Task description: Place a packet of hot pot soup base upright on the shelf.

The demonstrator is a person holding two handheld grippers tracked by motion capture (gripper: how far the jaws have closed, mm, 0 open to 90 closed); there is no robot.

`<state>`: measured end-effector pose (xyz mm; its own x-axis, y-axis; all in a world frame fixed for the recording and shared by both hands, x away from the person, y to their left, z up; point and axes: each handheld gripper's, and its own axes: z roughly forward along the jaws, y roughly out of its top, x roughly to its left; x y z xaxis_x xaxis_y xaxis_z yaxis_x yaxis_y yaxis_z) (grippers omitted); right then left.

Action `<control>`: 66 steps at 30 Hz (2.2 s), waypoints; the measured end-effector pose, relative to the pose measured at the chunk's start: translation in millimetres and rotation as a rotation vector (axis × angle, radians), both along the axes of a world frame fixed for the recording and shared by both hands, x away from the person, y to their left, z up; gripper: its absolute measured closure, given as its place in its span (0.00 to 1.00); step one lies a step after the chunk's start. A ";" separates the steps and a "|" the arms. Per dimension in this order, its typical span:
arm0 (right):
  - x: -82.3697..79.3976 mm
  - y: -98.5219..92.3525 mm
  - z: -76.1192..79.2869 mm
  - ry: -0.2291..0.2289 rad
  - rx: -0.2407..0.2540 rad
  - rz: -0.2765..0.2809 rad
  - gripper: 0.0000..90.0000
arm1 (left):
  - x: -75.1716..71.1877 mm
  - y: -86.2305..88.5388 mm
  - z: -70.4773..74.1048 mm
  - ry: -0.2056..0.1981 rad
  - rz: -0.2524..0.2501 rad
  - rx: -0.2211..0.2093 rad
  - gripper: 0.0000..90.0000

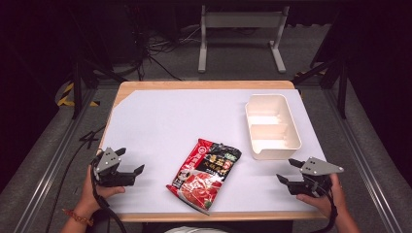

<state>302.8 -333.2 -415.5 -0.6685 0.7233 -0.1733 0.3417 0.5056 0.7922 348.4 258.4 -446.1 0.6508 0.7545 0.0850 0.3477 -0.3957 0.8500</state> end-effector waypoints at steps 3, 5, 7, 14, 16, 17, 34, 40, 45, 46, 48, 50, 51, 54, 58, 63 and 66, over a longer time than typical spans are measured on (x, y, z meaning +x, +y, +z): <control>0.8 0.2 -1.3 0.004 -0.008 0.002 0.34 | 0.2 -0.4 -0.4 0.004 0.002 0.003 0.11; 0.9 0.6 -1.5 0.004 -0.013 0.002 0.33 | 0.6 -0.2 -0.6 0.001 0.002 -0.001 0.11; 1.1 0.6 -1.7 0.002 -0.015 0.003 0.33 | 0.8 0.4 -0.4 0.006 0.002 0.010 0.11; 2.3 -1.8 -2.5 0.002 -0.013 -0.010 0.31 | 0.7 0.0 -0.6 0.011 0.001 0.004 0.11; 2.5 -1.9 -2.7 0.001 -0.013 -0.011 0.31 | 0.9 0.1 -0.6 0.012 0.000 0.007 0.11; 2.7 -2.0 -2.8 -0.001 -0.015 -0.010 0.31 | 0.9 -0.1 -0.6 0.011 0.001 0.006 0.11; 3.6 -6.8 -3.2 -0.015 -0.021 -0.034 0.25 | 1.6 -1.7 -0.2 0.009 -0.004 0.013 0.11; 1.4 -4.0 0.0 -0.013 -0.005 -0.014 0.26 | 0.3 -1.7 0.2 0.004 -0.004 0.009 0.12; -1.0 4.4 5.6 -0.012 0.002 0.024 0.28 | -0.5 -1.3 0.6 -0.001 -0.006 0.005 0.12; -1.5 6.1 7.2 -0.014 0.003 0.030 0.28 | -0.5 -1.4 0.6 0.000 -0.006 0.005 0.12; -1.9 9.5 10.6 -0.016 0.007 0.036 0.28 | -0.4 -1.4 0.6 0.000 -0.008 0.005 0.12; -2.7 13.9 13.8 -0.021 0.009 0.052 0.28 | -0.4 -1.6 0.6 0.001 -0.009 0.006 0.12; -2.9 15.8 15.2 -0.022 0.007 0.055 0.28 | -0.3 -1.7 0.6 0.002 -0.013 0.004 0.12; -3.6 26.2 21.5 -0.029 0.003 0.078 0.28 | -0.8 -2.1 0.5 0.010 -0.019 -0.001 0.12; -2.2 41.2 29.8 -0.030 -0.019 0.119 0.30 | -0.5 -2.2 0.3 0.018 -0.022 -0.010 0.12; 1.5 58.1 39.5 -0.023 -0.019 0.159 0.32 | -0.5 -2.1 0.6 0.015 -0.030 -0.007 0.12; 7.5 82.3 48.5 -0.019 -0.062 0.206 0.31 | -0.5 -2.2 0.6 0.015 -0.029 -0.005 0.12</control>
<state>310.3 -251.0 -367.0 -0.7973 0.5591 -0.2272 0.2112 0.6111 0.7629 347.9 256.2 -445.5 0.6737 0.7356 0.0714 0.3485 -0.4014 0.8470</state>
